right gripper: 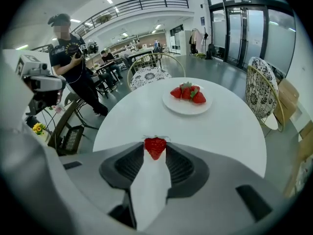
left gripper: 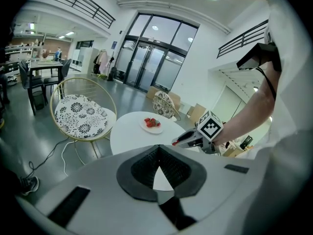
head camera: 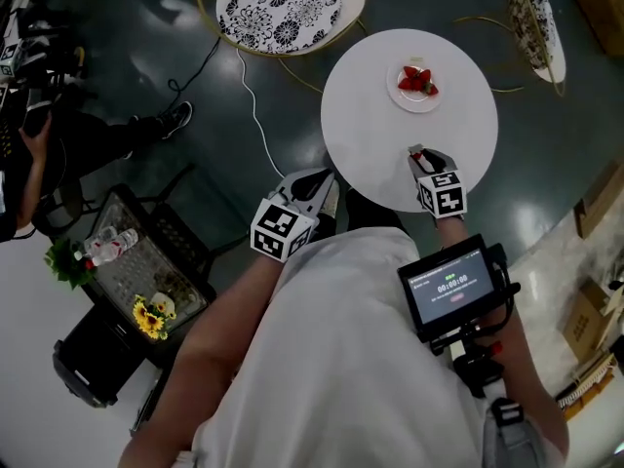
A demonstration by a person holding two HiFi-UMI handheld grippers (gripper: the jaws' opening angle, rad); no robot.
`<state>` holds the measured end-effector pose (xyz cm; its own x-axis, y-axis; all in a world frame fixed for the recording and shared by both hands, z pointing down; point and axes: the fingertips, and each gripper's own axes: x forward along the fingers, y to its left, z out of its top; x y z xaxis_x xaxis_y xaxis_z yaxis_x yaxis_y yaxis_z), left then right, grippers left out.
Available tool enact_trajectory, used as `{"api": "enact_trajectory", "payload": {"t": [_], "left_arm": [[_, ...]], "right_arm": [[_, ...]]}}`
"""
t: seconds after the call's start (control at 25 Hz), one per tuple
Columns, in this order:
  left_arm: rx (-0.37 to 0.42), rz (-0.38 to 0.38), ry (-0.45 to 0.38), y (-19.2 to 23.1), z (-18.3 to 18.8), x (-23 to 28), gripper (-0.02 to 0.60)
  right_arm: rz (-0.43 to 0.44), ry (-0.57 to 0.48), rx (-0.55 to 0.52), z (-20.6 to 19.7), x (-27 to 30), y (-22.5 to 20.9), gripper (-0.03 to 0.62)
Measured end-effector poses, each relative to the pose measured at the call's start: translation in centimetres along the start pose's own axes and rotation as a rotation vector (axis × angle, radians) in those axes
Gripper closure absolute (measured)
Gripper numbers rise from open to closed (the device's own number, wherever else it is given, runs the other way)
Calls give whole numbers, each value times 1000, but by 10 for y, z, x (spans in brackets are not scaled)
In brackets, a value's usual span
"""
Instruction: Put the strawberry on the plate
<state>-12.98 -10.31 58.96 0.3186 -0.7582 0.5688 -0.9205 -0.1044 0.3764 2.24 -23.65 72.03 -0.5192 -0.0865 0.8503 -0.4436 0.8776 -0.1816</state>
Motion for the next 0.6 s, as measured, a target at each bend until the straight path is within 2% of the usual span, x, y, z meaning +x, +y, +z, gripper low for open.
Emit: {"api": "enact_trajectory", "payload": {"t": [0.28, 0.6], "left_arm": [[-26, 37, -10, 7, -2, -7, 575], [-71, 88, -12, 14, -11, -16, 575]], "right_arm": [[17, -32, -18, 44, 11, -21, 447], [4, -53, 85, 84, 38, -49, 447]]}}
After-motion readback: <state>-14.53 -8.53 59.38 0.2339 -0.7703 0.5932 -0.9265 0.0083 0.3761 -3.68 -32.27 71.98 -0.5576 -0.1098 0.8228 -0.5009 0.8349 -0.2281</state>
